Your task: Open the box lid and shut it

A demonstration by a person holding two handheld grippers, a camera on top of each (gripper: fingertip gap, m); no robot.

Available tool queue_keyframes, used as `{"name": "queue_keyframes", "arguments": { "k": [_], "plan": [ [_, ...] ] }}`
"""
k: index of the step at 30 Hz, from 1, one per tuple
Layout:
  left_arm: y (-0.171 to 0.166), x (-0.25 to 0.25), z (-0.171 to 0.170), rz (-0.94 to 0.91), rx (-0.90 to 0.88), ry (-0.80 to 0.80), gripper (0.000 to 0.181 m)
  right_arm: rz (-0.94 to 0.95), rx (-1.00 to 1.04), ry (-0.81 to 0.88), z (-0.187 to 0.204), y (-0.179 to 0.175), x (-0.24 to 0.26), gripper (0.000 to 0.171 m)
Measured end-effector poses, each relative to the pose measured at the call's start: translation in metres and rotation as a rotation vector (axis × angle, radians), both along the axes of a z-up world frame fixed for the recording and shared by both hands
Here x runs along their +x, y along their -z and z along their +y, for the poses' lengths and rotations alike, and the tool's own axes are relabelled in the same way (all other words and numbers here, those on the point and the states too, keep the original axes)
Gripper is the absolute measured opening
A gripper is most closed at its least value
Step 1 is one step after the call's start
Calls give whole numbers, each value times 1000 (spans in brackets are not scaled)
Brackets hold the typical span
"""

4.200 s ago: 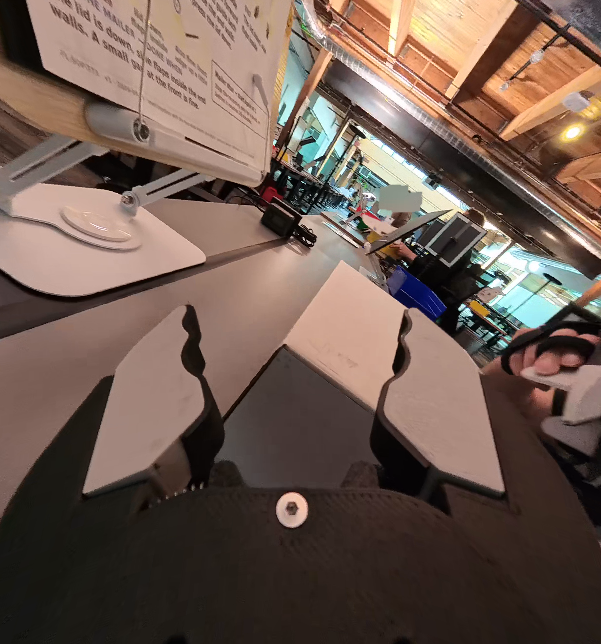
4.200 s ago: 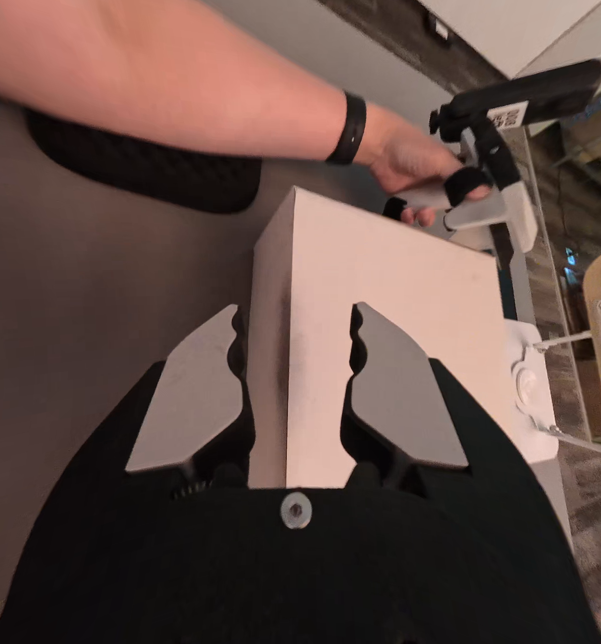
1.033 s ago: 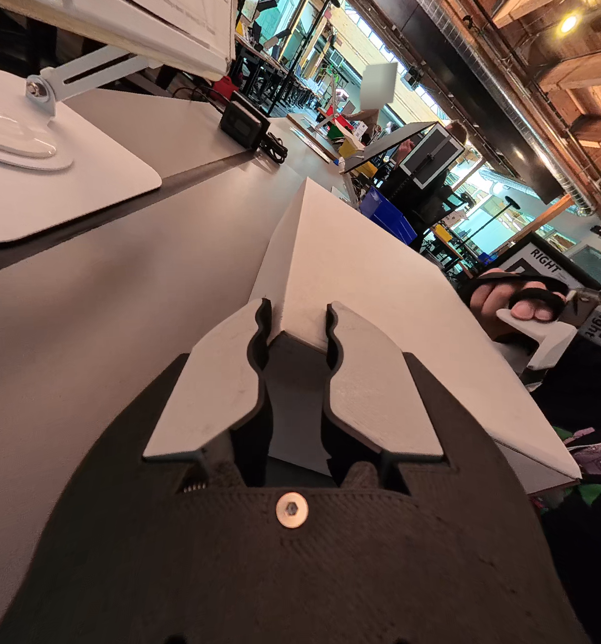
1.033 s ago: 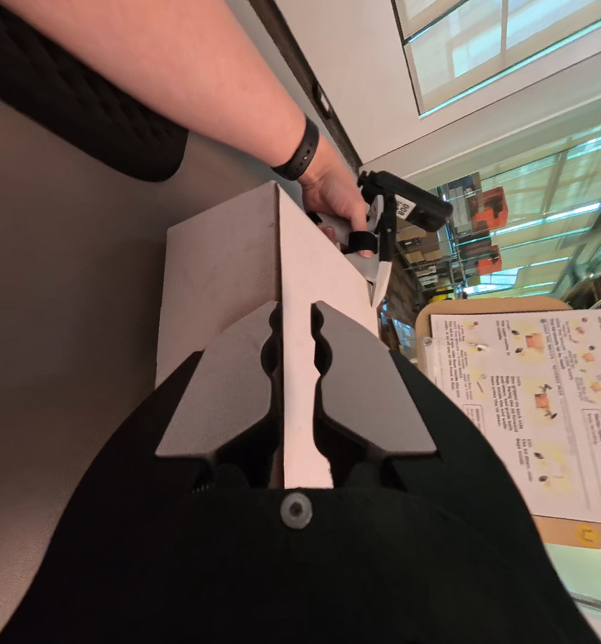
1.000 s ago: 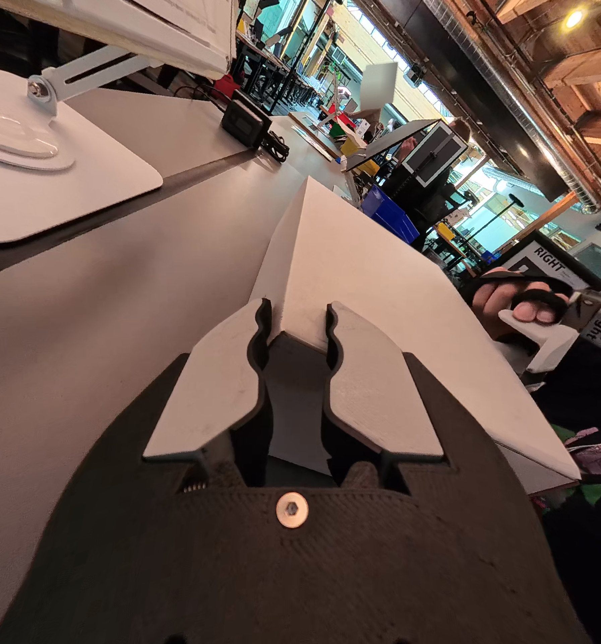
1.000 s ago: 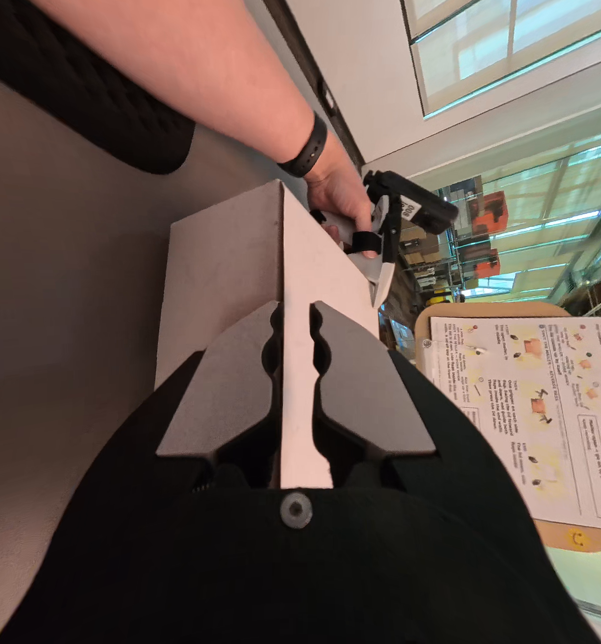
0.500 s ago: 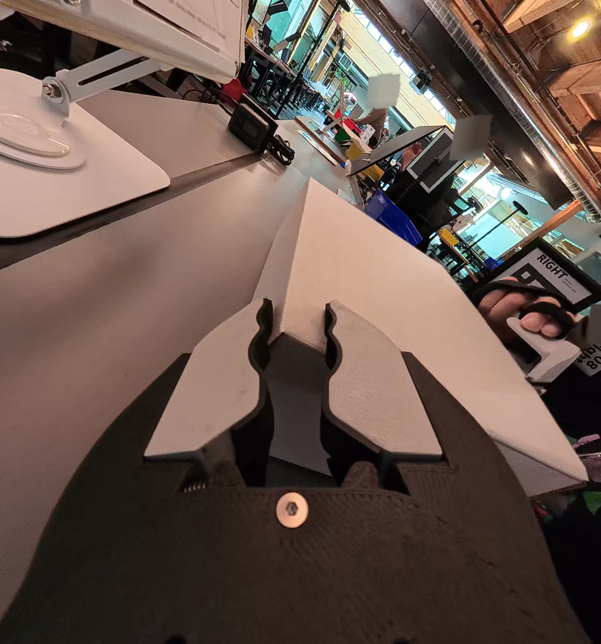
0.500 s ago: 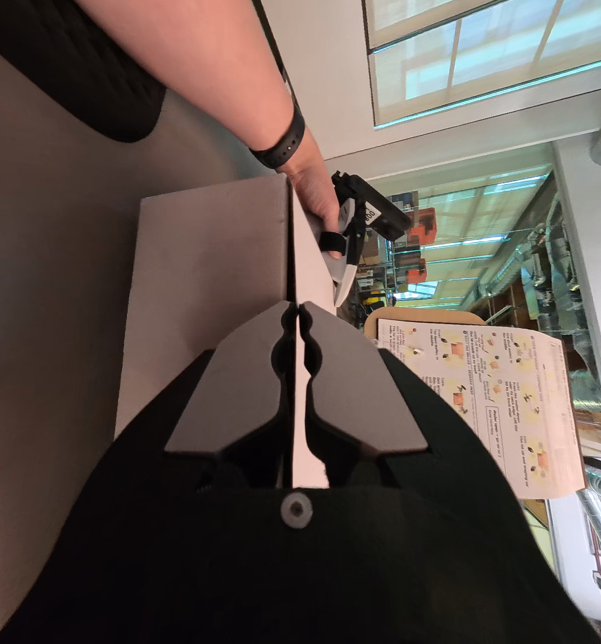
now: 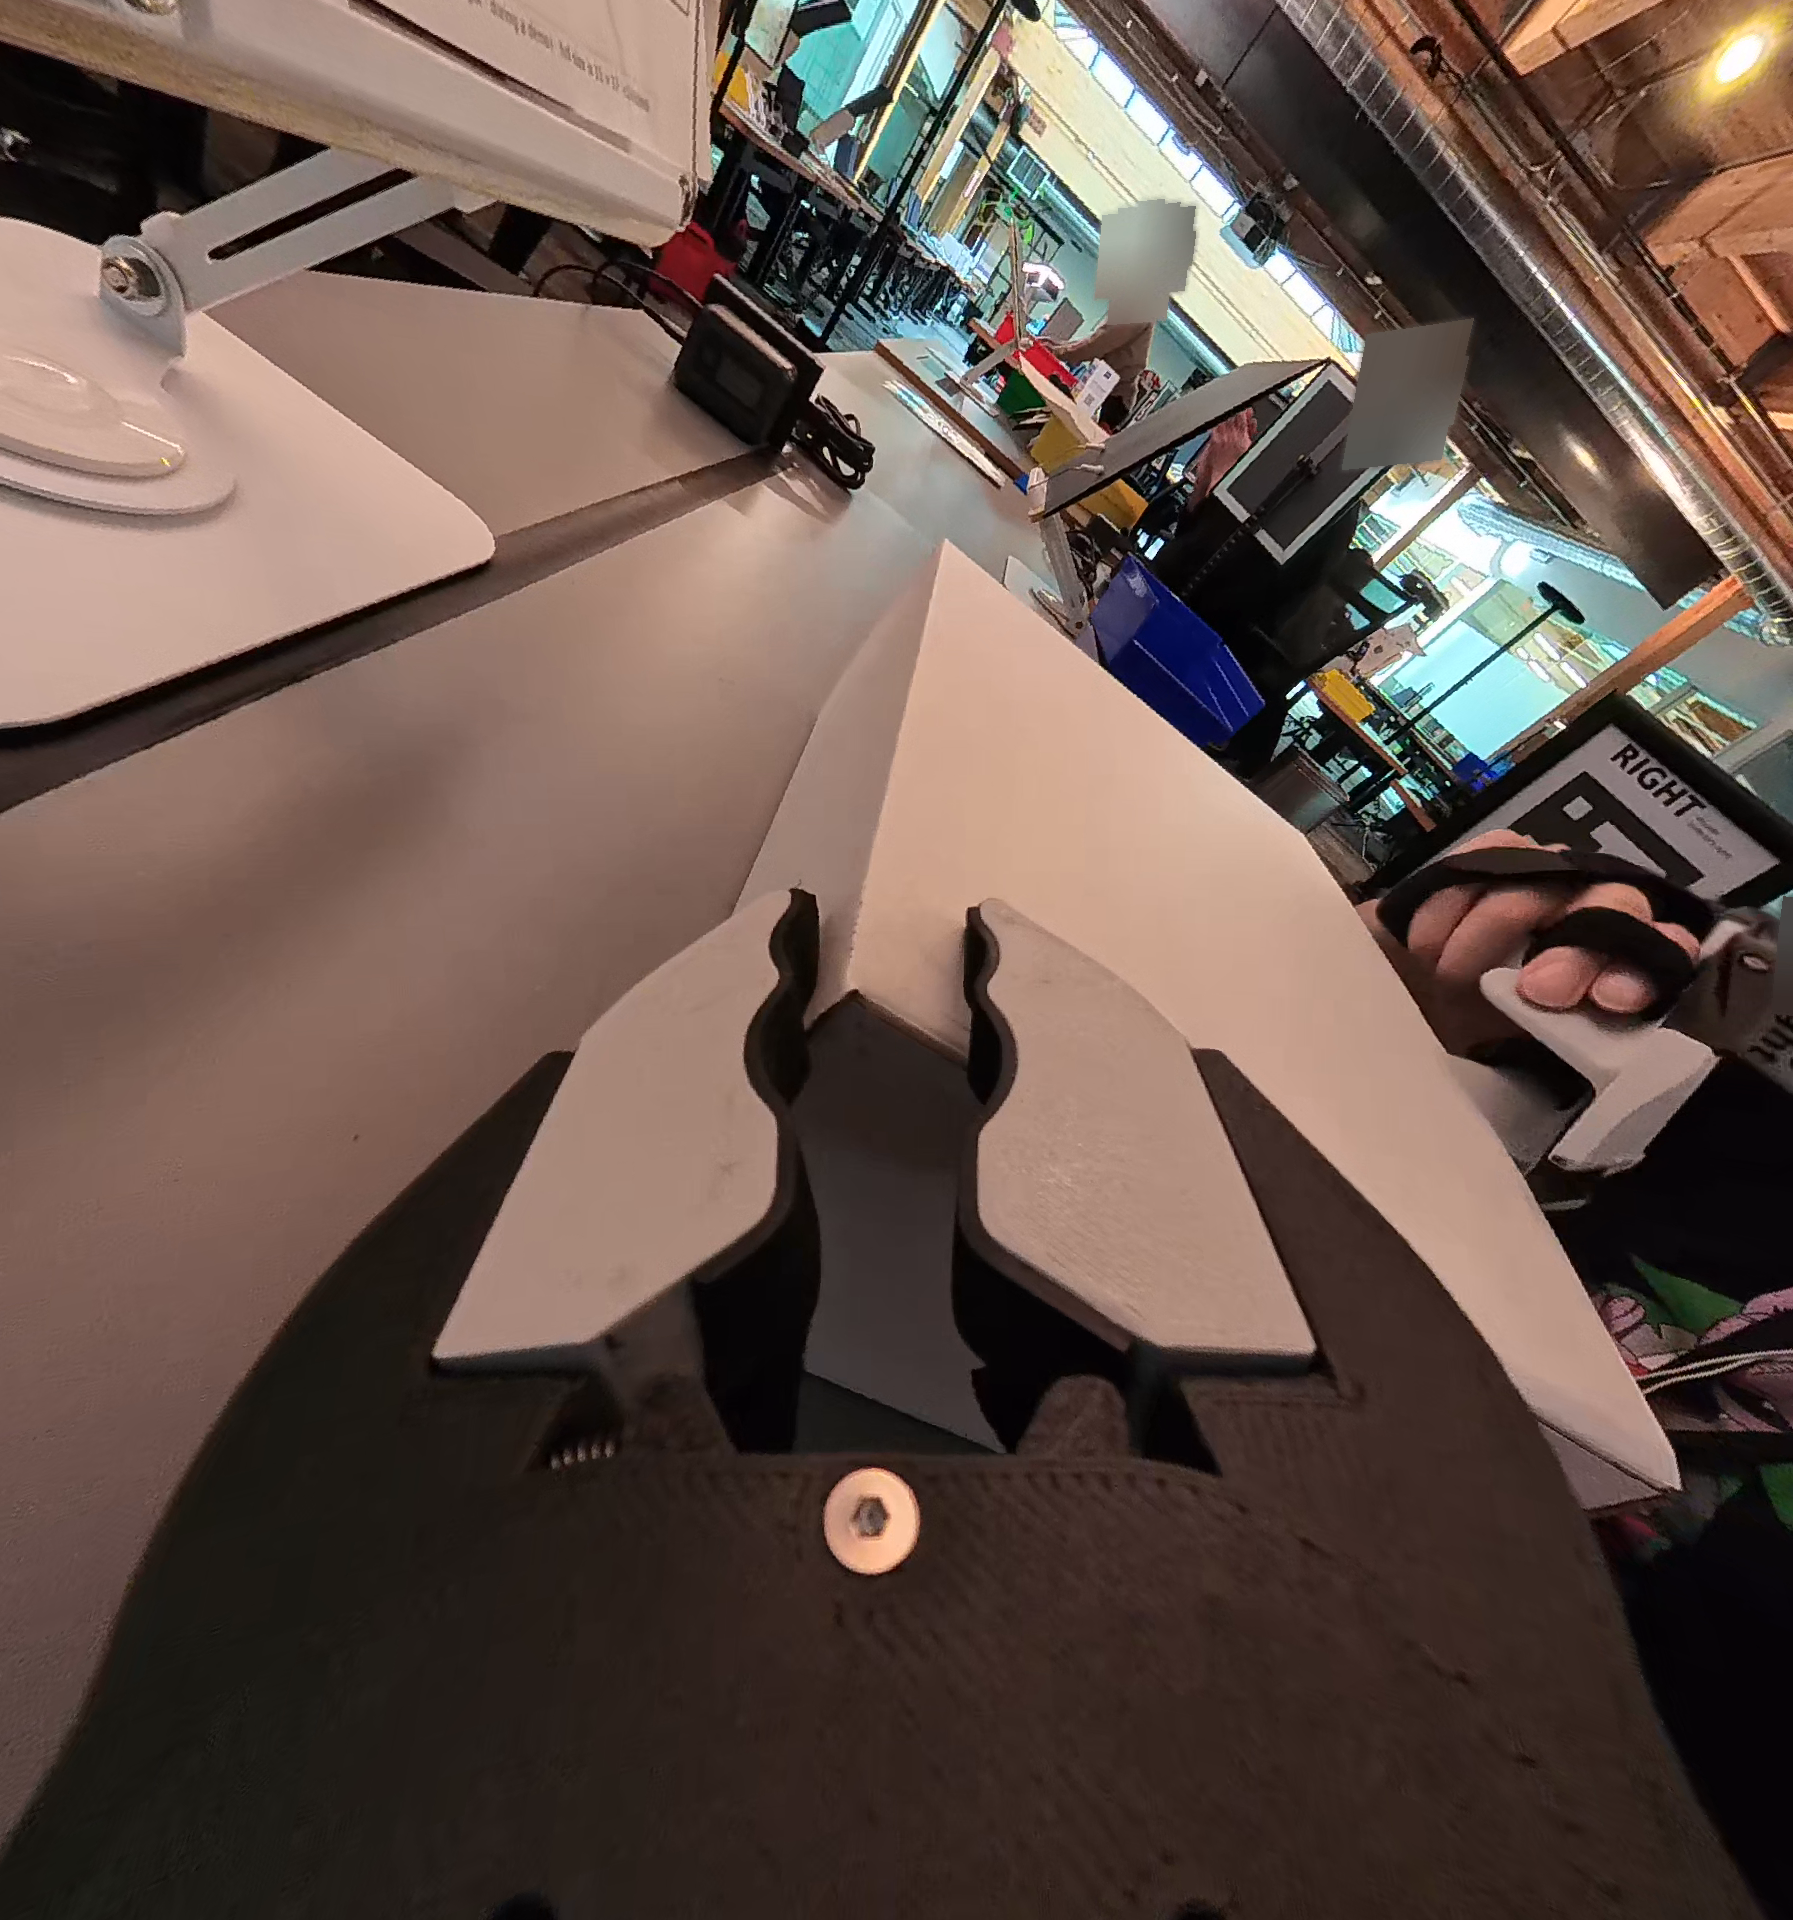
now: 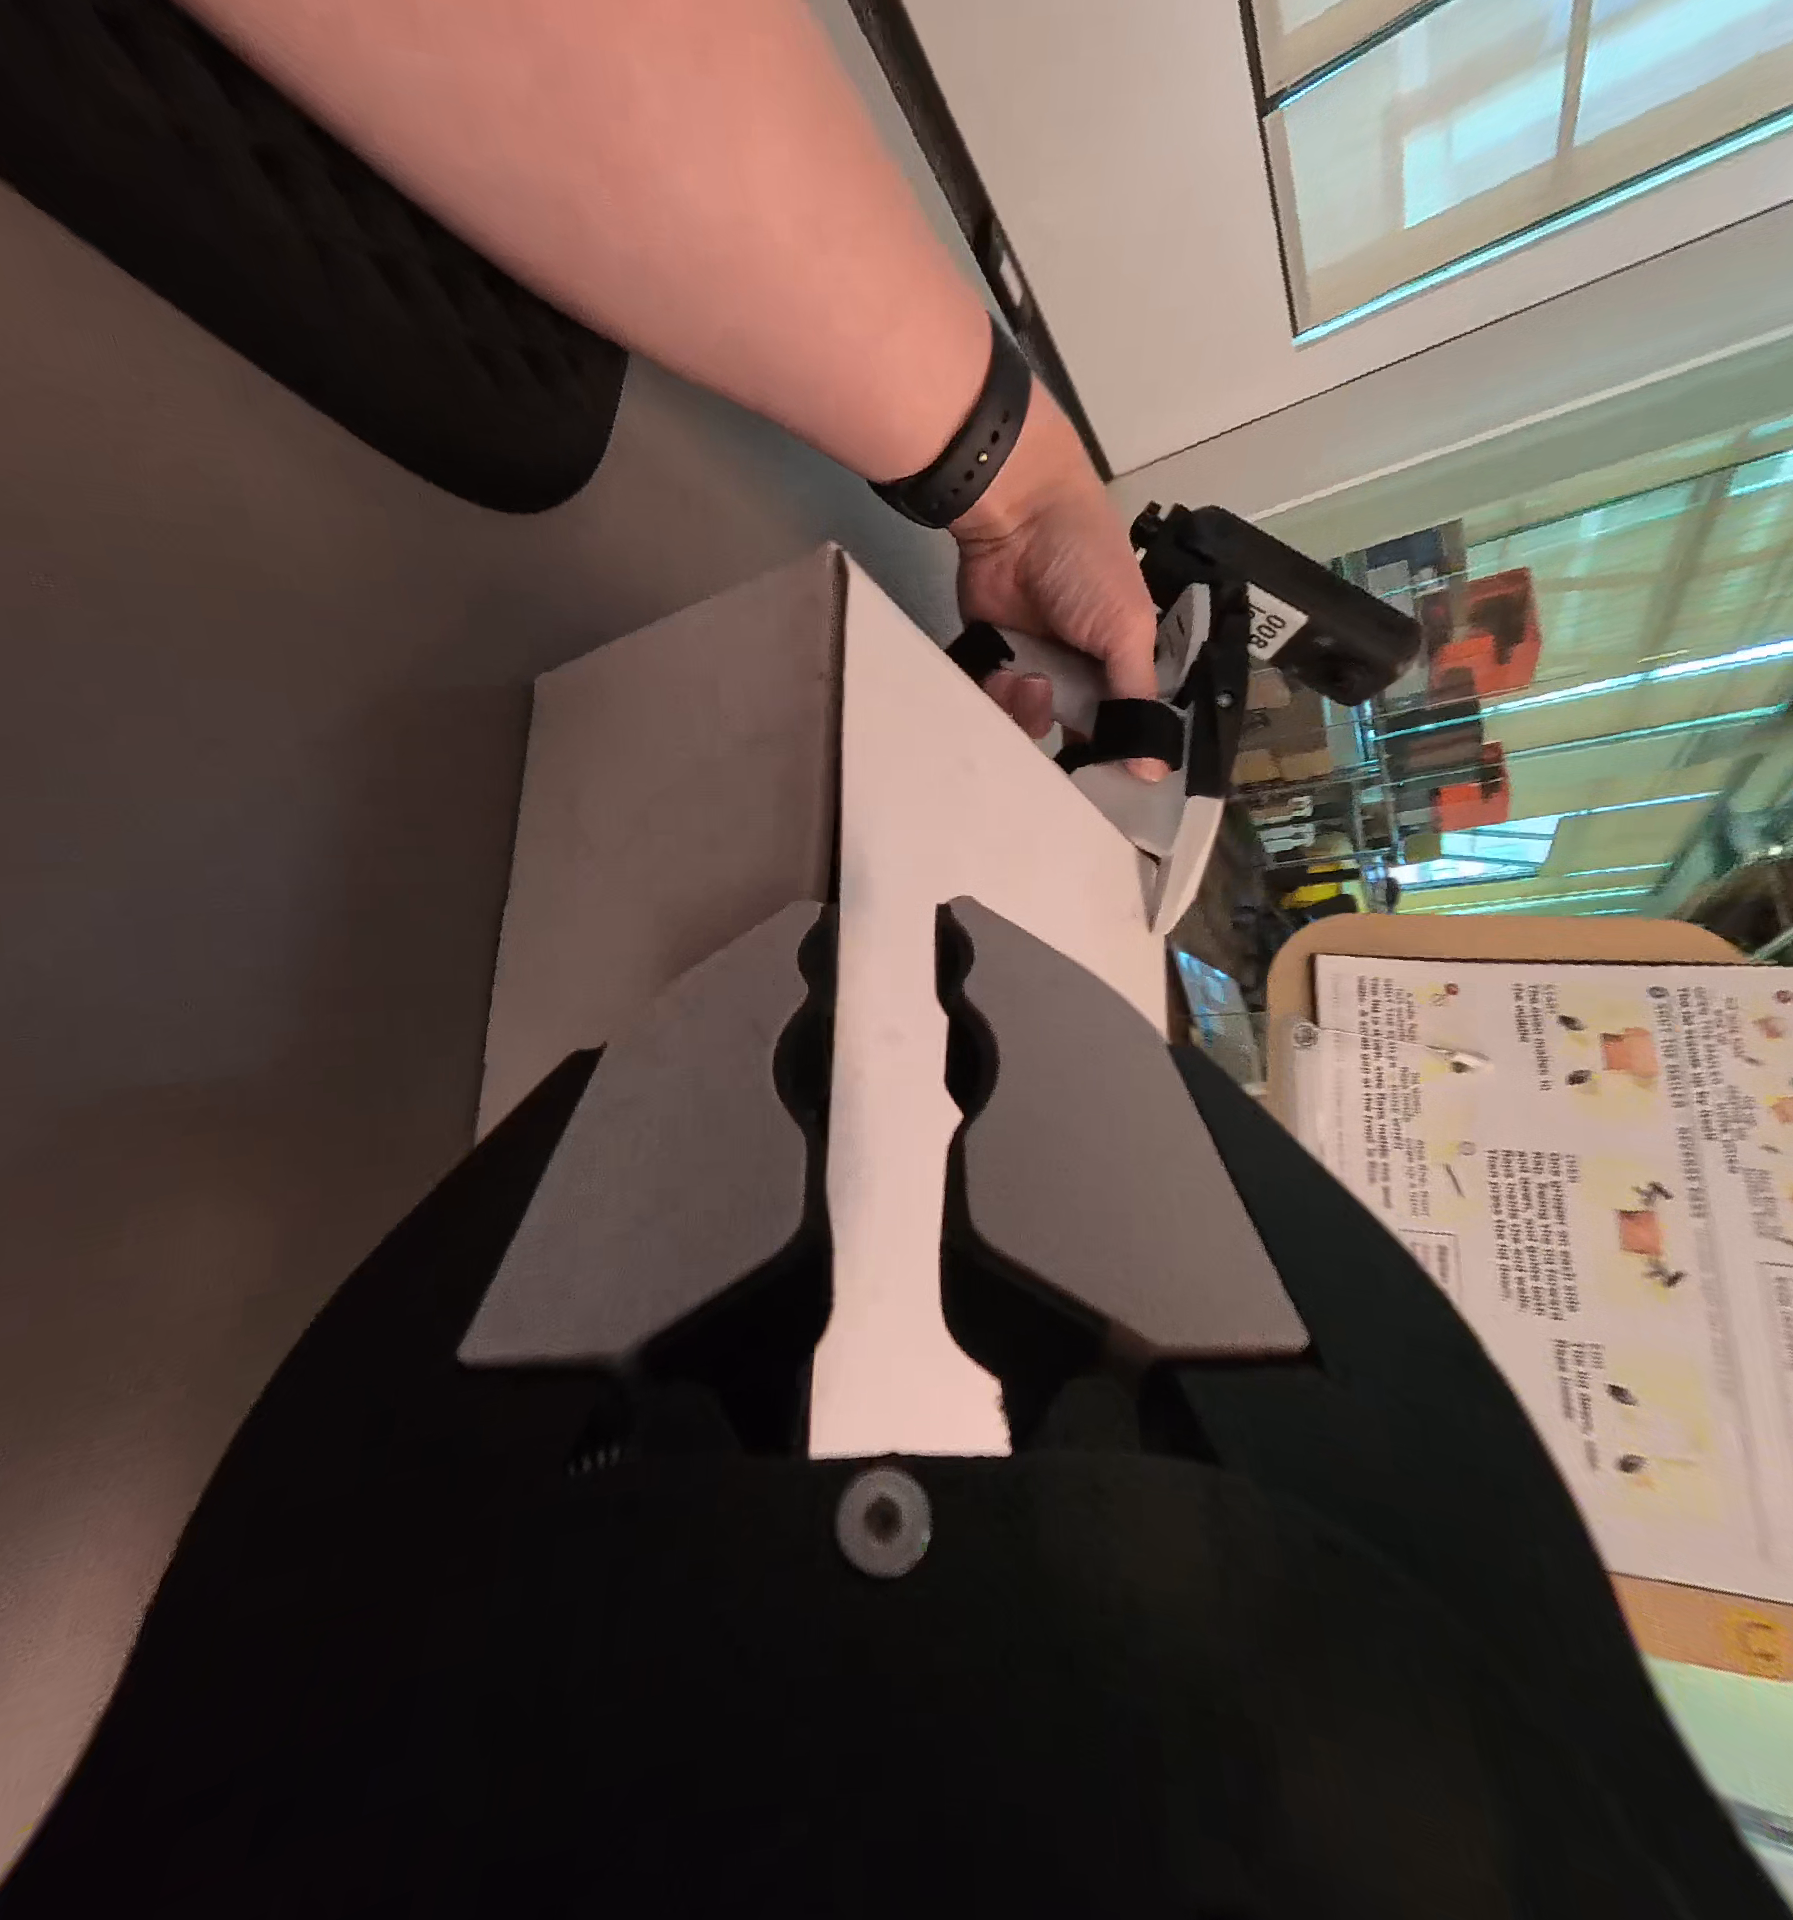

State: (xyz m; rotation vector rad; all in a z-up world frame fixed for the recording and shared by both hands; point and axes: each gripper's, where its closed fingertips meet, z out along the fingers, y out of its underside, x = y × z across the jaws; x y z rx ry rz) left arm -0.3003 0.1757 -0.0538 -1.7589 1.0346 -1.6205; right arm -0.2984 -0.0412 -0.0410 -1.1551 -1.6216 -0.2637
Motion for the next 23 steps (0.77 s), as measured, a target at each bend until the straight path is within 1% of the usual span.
{"name": "queue_keyframes", "arguments": {
  "k": [8, 13, 15, 16, 17, 19, 23],
  "plan": [
    [0, 0, 0, -2, -5, 10, 26, 41, -55, -4, 1, -2, -2, 22],
    [0, 0, -1, -2, -9, 15, 26, 31, -34, -9, 0, -2, -4, 24],
    [0, 0, -1, 1, -8, 13, 25, -11, 0, -12, -1, 1, -4, 17],
    [1, -1, -1, 3, -7, 10, 25, -43, 13, -16, -3, 4, -4, 7],
    [1, -1, -1, 3, -8, 8, 25, -60, 42, -14, -3, 5, -4, 4],
    [1, -3, 0, 1, -12, 7, 25, -69, 89, -5, -3, 4, -5, 3],
    [1, -4, 0, 1, -18, 5, 25, -26, 98, 14, -2, -4, -5, 3]
  ]
}}
